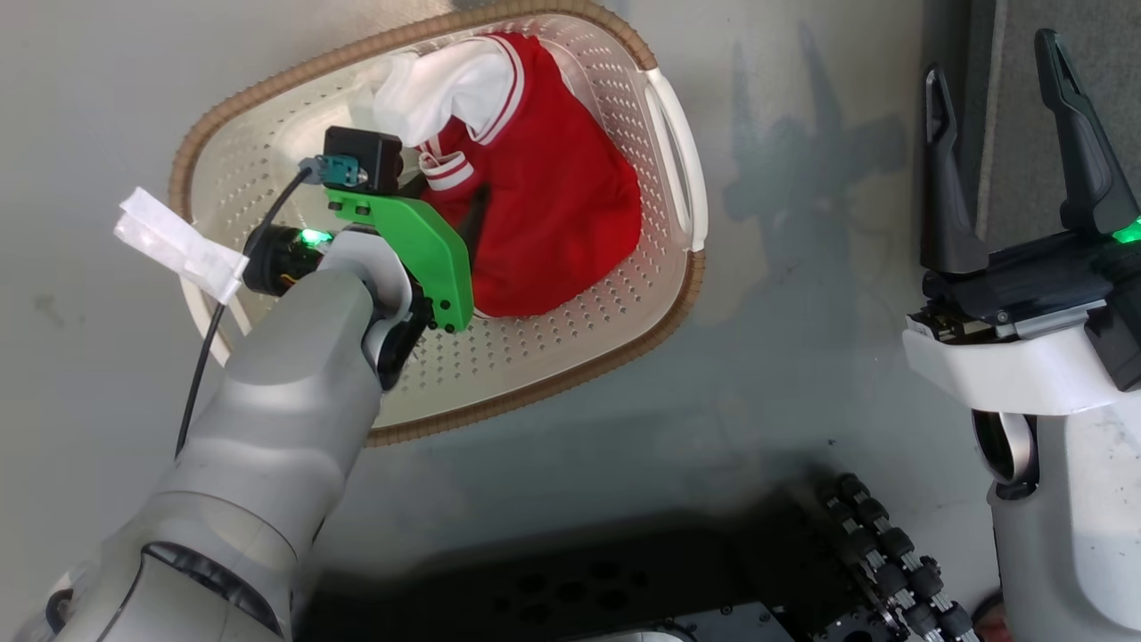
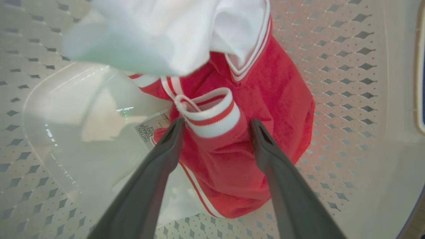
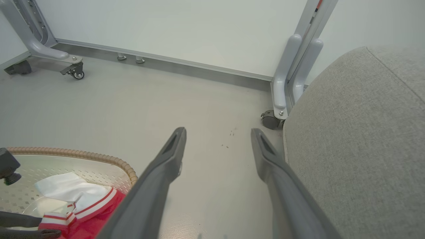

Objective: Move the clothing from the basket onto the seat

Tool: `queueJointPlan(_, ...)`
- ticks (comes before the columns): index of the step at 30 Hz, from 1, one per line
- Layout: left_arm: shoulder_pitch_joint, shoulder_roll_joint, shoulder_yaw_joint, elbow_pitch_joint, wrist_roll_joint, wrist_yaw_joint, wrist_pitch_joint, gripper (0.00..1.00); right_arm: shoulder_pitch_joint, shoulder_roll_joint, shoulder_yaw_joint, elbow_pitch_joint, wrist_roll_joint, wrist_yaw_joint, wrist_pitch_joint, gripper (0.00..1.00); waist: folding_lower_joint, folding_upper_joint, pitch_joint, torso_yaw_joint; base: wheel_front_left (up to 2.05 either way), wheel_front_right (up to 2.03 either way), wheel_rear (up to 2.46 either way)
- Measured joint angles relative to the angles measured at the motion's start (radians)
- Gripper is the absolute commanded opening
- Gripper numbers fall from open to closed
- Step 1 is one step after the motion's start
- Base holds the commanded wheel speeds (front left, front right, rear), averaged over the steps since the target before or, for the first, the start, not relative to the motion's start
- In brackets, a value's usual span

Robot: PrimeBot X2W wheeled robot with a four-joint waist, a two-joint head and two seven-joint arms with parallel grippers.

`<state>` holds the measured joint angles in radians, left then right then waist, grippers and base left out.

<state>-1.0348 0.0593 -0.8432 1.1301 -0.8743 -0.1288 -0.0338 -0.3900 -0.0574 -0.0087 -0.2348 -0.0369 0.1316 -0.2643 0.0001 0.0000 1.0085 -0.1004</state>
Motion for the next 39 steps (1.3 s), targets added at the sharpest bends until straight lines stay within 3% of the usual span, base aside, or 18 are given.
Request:
queueJointPlan(27,-0.065,0.004,-0.1,0.077,-0.066,0.0,0.037,1.0,-0.021,0.005,0.005,-0.038,0.016,0.0,0.0,1.0,-0.0001,0.0,0.092,-0.049,0.0,0.0,0.0)
queueJointPlan(28,-0.065,0.005,-0.11,0.071,-0.065,0.0,0.043,0.4,-0.021,0.005,0.002,-0.04,0.018,0.0,0.0,1.0,0.0,0.0,0.093,-0.049,0.0,0.0,0.0)
queueJointPlan(29,-0.065,0.005,-0.118,0.068,-0.065,0.0,0.041,0.0,-0.021,0.005,0.001,-0.041,0.018,0.0,0.0,1.0,-0.0001,0.0,0.093,-0.049,0.0,0.0,0.0)
queueJointPlan(34,-0.063,0.012,-0.151,0.036,-0.076,0.0,0.028,0.0,-0.022,0.002,0.001,-0.041,0.018,0.0,0.0,1.0,-0.0001,0.0,0.093,-0.047,0.0,0.0,0.0)
queueJointPlan(39,-0.063,0.016,-0.197,0.001,-0.075,0.0,-0.05,0.0,-0.036,0.002,-0.008,-0.038,0.019,0.0,0.0,1.0,-0.0001,0.0,0.078,-0.041,0.0,0.0,0.0)
